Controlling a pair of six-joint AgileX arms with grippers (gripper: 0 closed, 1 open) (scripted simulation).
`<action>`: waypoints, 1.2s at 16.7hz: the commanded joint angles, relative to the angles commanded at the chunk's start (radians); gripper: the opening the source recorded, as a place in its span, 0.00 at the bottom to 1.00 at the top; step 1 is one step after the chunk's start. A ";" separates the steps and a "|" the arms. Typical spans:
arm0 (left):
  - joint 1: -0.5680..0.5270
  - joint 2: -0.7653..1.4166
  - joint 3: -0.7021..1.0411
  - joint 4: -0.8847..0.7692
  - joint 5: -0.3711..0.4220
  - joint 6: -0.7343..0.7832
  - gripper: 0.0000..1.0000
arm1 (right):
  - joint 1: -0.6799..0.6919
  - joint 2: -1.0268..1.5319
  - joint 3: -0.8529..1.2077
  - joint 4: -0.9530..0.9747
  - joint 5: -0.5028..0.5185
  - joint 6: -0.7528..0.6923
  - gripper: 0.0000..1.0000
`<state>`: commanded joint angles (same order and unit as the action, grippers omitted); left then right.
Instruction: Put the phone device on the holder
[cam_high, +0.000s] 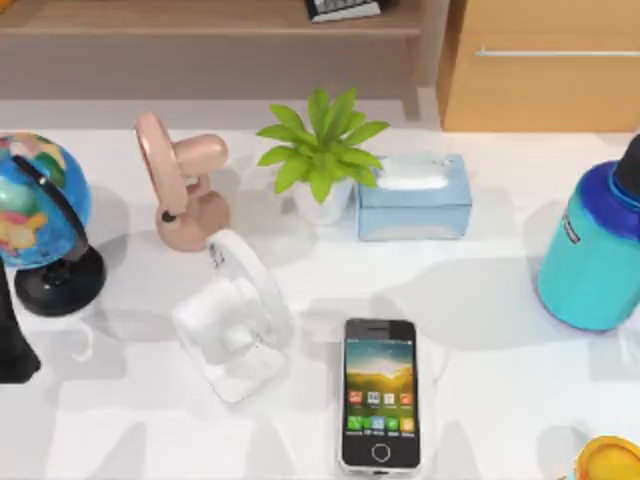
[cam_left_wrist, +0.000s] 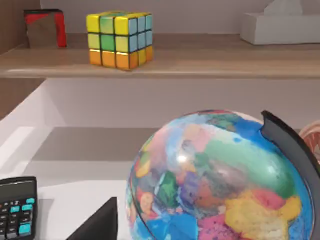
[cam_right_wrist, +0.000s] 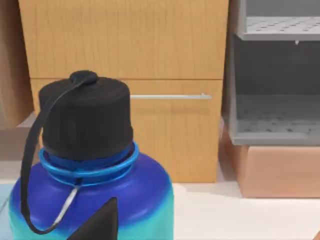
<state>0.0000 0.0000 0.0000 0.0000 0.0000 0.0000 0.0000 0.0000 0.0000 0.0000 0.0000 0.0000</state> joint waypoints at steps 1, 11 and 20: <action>0.000 0.000 0.000 0.000 0.000 0.000 1.00 | 0.000 0.000 0.000 0.000 0.000 0.000 1.00; 0.000 0.000 0.000 0.000 0.000 0.000 1.00 | 0.197 0.473 0.382 -0.390 -0.005 0.258 1.00; 0.000 0.000 0.000 0.000 0.000 0.000 1.00 | 0.605 1.416 0.985 -0.859 0.044 0.683 1.00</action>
<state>0.0000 0.0000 0.0000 0.0000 0.0000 0.0000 0.6046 1.4162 0.9849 -0.8593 0.0442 0.6832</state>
